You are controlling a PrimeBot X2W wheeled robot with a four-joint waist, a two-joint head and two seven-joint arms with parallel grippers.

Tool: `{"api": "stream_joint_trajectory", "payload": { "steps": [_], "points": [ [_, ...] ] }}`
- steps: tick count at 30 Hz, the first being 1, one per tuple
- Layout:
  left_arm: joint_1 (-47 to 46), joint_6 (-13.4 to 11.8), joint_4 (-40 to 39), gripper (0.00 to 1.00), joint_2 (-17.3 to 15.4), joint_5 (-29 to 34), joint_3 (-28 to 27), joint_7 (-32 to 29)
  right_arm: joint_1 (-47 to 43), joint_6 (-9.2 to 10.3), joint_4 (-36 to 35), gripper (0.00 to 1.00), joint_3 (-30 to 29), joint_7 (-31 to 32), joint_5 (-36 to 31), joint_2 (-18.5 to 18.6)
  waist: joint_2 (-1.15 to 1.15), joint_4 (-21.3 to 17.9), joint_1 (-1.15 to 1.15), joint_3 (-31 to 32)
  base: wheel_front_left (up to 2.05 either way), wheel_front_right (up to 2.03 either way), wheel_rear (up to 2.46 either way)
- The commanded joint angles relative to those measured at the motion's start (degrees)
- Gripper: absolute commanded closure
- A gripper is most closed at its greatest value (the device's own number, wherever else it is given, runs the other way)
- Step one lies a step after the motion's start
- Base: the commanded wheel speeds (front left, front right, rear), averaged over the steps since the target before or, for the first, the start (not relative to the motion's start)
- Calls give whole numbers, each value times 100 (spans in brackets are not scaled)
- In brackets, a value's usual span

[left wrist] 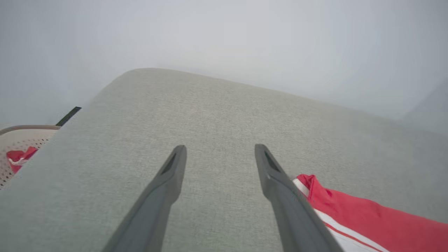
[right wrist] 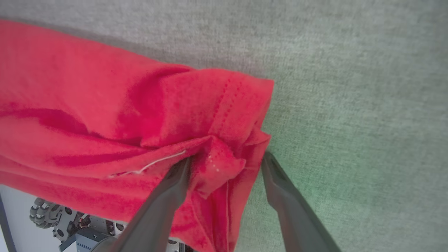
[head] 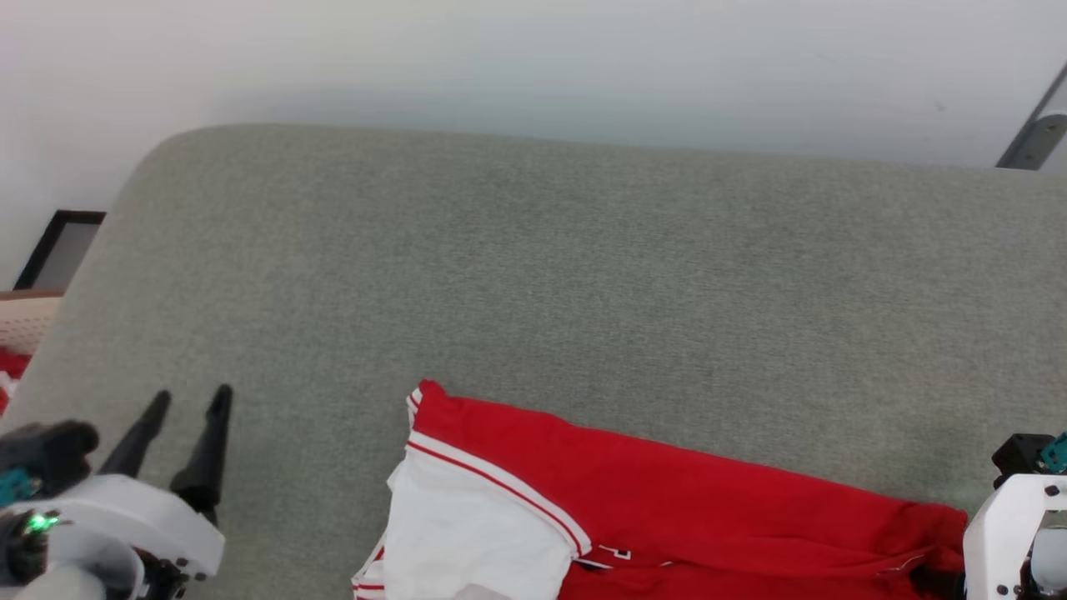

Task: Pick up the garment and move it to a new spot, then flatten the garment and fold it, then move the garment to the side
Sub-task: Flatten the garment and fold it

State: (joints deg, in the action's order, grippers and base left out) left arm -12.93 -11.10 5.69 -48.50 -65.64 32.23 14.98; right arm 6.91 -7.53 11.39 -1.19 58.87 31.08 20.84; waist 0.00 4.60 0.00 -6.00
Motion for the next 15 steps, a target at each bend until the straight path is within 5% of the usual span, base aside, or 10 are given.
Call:
{"api": "stream_joint_trajectory", "payload": {
  "steps": [1, 7, 9, 15],
  "points": [
    [109, 37, -19, 0, 106, 155, -191, 21, 27, 9, 106, 0, 69, -48, 40, -35, 0, 49, 0, -1, 0, 0, 0],
    [899, 363, -33, 0, 936, 1314, -1593, 22, 125, 9, 650, 0, 283, -214, 209, -11, 0, 162, 0, 17, 0, 0, 0],
    [1088, 495, -30, 0, 1188, 1597, -1975, 22, 142, 9, 746, 98, 377, -222, 257, 18, 0, 182, 0, 27, 0, 0, 0],
    [1496, 928, 17, 0, 1831, 2243, -2824, 22, 169, 10, 935, 100, 408, -311, 362, 97, 0, 198, 0, 70, 0, 0, 0]
  ]
}}
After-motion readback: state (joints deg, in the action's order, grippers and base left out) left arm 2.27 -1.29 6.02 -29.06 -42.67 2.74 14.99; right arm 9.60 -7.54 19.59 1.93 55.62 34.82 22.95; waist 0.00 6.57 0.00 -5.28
